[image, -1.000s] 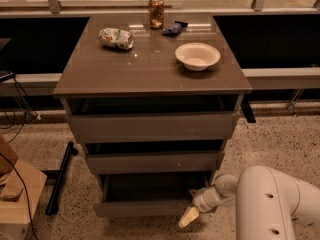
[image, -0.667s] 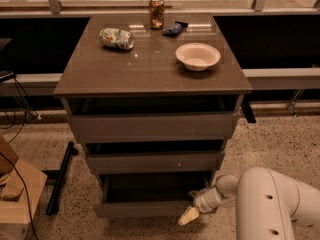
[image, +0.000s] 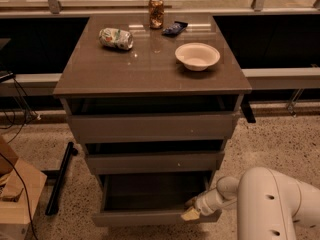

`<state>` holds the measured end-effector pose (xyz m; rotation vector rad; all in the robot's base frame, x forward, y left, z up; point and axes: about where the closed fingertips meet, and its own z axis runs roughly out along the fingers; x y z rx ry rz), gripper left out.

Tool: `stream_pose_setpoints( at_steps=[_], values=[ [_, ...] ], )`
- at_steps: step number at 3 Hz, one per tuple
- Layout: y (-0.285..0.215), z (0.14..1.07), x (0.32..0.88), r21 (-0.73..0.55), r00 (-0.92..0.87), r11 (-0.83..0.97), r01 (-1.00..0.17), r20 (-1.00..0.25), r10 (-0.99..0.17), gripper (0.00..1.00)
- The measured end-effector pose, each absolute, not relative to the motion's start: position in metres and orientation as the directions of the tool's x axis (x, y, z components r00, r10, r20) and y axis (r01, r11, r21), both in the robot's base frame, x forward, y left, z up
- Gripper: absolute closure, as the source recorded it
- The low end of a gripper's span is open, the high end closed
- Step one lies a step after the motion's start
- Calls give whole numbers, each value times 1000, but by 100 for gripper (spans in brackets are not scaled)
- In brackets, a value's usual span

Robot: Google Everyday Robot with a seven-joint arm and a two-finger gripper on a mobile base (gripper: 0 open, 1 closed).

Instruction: Open bottom drawer

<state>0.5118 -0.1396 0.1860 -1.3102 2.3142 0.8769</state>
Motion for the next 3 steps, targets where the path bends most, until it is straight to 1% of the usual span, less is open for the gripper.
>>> stream_pose_setpoints(
  at_steps=[1,2,3],
  values=[
    [-141,185,483,385,-551,396,-834,-529,-645,45],
    [-146,182,448,453,-620,430,-781,-484,-617,24],
    [-146,182,448,453,-620,430,-781,-484,-617,2]
  ],
)
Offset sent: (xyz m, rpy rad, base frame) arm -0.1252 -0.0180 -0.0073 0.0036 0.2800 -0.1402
